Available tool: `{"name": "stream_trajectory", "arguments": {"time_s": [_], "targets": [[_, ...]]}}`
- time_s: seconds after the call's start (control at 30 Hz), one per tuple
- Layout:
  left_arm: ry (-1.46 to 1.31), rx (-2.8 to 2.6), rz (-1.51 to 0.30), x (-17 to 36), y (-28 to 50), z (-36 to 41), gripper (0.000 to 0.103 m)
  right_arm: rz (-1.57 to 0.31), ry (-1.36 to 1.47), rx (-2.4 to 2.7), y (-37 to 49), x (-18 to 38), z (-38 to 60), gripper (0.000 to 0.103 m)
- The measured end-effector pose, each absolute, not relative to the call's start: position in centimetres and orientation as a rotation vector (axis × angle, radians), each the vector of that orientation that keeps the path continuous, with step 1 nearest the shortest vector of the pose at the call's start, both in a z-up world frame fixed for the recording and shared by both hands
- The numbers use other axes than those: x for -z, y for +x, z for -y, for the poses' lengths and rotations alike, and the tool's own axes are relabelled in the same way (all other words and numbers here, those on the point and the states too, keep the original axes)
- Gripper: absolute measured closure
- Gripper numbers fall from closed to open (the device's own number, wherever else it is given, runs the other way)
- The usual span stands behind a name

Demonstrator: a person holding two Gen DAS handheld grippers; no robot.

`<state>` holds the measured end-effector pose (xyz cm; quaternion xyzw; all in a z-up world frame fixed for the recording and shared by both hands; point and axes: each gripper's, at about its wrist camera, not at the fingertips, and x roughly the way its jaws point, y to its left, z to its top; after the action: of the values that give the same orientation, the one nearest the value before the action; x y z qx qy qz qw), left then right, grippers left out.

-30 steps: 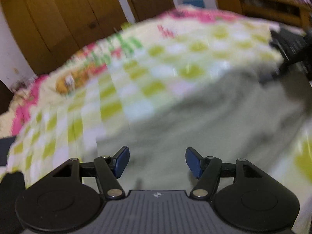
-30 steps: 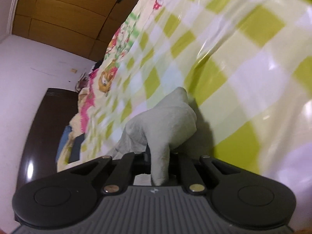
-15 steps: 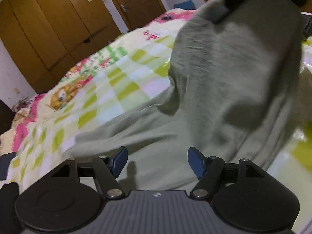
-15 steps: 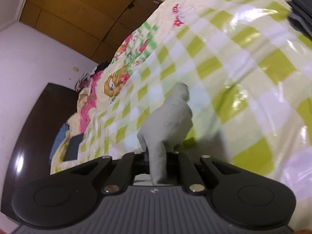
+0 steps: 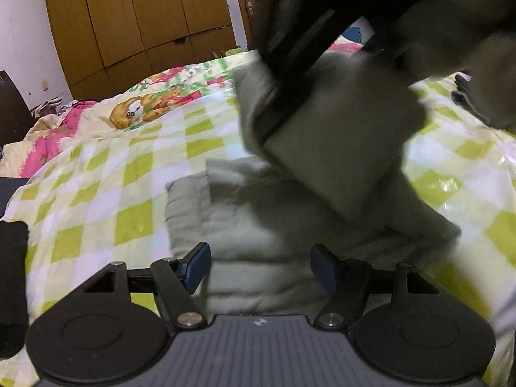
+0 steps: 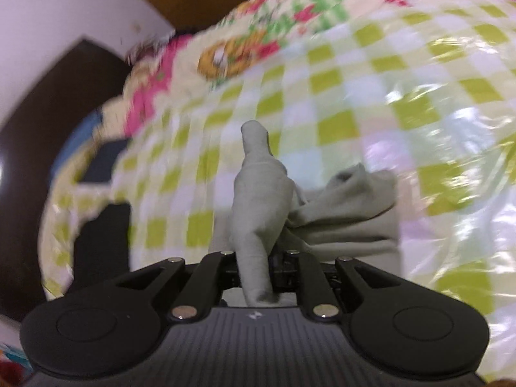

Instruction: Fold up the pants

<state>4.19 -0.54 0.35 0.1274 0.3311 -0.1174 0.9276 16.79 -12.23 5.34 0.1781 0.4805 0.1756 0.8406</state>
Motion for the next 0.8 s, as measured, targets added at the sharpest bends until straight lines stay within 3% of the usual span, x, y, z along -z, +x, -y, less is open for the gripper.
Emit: {"name": "stream_trajectory", "arguments": {"time_s": [0.17,0.23,0.8], "targets": [[0.218,0.251,-0.716,0.2,2.6,-1.6,0.021,-1.086,0.292,-0.379,16.7,-3.1,7.5,0.074],[0.185,0.259,-0.709,-0.1,2.5,-2.1,0.021,-1.083,0.258,-0.372,16.7,-2.7,6.4,0.062],[-0.036,0.238,-0.701,-2.1,1.6,-7.0,0.021,-0.931,0.003,-0.326,15.7,-7.3,11.4,0.054]]}}
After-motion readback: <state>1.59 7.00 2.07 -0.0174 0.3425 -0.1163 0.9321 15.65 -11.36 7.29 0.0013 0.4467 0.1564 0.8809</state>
